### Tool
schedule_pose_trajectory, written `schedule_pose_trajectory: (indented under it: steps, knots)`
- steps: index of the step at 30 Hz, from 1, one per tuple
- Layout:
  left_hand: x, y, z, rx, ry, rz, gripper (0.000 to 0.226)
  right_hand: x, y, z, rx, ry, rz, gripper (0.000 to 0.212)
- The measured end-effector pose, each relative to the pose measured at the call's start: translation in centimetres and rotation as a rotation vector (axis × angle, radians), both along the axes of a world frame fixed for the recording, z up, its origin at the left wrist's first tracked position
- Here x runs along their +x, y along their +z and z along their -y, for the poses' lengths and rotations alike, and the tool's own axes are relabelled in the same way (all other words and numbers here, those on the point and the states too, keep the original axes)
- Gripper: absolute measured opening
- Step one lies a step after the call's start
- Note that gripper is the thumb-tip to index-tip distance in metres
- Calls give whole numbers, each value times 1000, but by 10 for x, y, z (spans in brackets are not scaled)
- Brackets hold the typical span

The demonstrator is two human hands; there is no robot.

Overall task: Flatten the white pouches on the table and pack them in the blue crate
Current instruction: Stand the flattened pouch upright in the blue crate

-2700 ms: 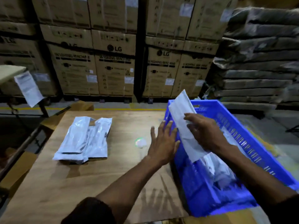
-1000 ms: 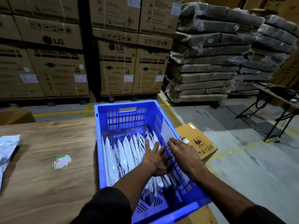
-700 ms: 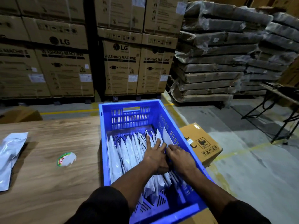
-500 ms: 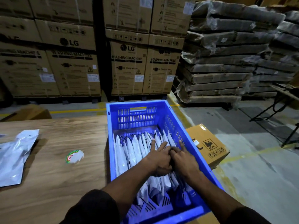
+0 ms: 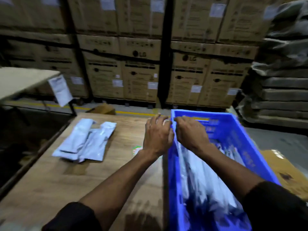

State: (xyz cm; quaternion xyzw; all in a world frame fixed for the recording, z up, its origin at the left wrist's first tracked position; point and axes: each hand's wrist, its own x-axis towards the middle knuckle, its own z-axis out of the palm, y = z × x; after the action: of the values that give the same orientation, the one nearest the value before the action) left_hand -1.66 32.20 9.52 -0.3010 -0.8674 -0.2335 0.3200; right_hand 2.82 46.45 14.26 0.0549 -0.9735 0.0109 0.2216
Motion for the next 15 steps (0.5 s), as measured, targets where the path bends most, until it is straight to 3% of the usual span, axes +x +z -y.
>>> schedule_pose_trajectory:
  steps: [6, 10, 15]
  knots:
    - [-31, -85, 163, -102, 310, 296, 34, -48, -33, 125, 74, 173, 198, 27]
    - [-42, -150, 239, -234, 360, 571, 66, -43, -93, 177, 82, 177, 333, 29]
    - [-78, -173, 263, -285, 286, 549, 106, -24, -152, 201, 99, 71, 536, 36]
